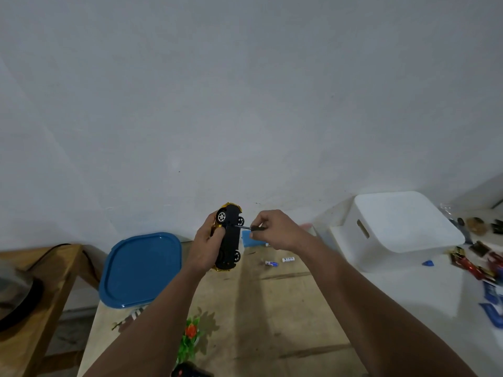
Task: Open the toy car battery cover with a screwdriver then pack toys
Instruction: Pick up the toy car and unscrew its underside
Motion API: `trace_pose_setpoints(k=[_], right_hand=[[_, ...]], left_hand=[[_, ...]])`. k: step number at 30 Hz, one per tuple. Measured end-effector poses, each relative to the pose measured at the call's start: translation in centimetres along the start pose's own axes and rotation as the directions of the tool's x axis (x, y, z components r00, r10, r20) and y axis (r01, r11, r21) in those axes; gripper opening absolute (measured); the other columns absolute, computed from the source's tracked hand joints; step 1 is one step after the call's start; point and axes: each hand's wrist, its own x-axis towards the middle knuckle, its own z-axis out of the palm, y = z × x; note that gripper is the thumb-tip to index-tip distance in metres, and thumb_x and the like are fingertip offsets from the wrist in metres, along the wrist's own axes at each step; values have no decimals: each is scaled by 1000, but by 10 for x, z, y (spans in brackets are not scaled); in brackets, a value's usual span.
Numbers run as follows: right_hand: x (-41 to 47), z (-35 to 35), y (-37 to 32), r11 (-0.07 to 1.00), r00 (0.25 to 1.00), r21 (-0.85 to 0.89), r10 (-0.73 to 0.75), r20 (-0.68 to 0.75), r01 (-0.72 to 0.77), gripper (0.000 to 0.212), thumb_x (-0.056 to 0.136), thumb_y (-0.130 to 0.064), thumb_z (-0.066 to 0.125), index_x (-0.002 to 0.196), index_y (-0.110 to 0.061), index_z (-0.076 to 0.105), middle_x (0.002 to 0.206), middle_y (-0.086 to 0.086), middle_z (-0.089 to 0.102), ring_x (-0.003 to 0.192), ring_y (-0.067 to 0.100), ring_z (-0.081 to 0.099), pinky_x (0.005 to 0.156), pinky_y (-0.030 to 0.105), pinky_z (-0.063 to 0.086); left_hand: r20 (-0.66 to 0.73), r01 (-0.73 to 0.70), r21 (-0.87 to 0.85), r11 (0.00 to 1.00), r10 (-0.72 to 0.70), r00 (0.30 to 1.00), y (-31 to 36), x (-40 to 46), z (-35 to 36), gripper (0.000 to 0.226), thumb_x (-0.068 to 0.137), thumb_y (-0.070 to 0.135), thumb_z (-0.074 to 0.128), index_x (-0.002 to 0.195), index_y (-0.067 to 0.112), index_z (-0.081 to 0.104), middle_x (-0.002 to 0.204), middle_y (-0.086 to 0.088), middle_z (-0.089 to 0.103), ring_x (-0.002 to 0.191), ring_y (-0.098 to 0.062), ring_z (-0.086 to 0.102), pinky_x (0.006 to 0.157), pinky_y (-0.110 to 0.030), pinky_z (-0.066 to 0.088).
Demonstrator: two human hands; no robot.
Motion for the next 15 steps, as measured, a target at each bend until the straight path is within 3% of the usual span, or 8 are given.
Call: trace_pose_setpoints(k=[3, 5, 9, 11, 13, 15], right_hand=[[0, 3, -3, 977, 993, -213, -5, -120, -21, 37, 86, -40, 68, 67, -9, 63, 65, 2, 60, 62, 17, 53, 58, 26, 39], [0, -1, -7, 967, 989, -241, 45, -142, -78, 51, 88, -42, 56, 62, 2, 54, 61, 8, 49, 57, 21, 45, 58, 30, 35], [-6, -13, -12, 957, 992, -262, 127, 3, -122, 49, 97, -39, 55, 86, 7, 67, 74, 13, 61, 66, 23, 52, 59, 30, 39], [-6, -14, -13, 930, 995, -357, 96, 2, -89, 51, 96, -43, 58, 81, 6, 63, 74, 22, 60, 69, 26, 55, 64, 33, 43], [-7, -14, -15, 905, 996, -417, 86, -10, -82, 50, 97, -39, 53, 62, -3, 49, 60, 13, 46, 58, 23, 46, 59, 33, 38], [-9, -18, -15, 906, 991, -411, 128, 27, -106, 44, 98, -33, 48, 62, -10, 42, 59, 5, 38, 52, 19, 35, 55, 30, 30]], left_hand=[[24, -3, -4, 1000, 3, 1000, 2, 0, 4, 50, 88, 34, 44, 134, 46, 60, 112, 5, 72, 102, -23, 69, 89, -49, 60], [33, 7, -9, 1000, -7, 999, 3, -2, 7, 49, 89, 34, 45, 133, 47, 60, 111, 7, 72, 103, -21, 69, 89, -47, 59], [38, 26, -25, 999, -25, 999, -3, -1, 13, 47, 93, 30, 43, 135, 46, 59, 111, 3, 71, 102, -23, 70, 82, -41, 61], [36, 20, -36, 999, -19, 999, -5, -1, 16, 45, 99, 22, 44, 138, 38, 58, 111, -1, 70, 98, -22, 69, 74, -32, 58], [33, 28, -59, 998, -26, 999, -6, -4, 19, 43, 104, 13, 42, 138, 34, 58, 106, -4, 69, 90, -20, 68, 66, -25, 57], [22, 43, -70, 997, -42, 999, -5, -6, 22, 43, 106, 9, 39, 137, 31, 59, 102, -5, 68, 82, -16, 68, 61, -23, 56]])
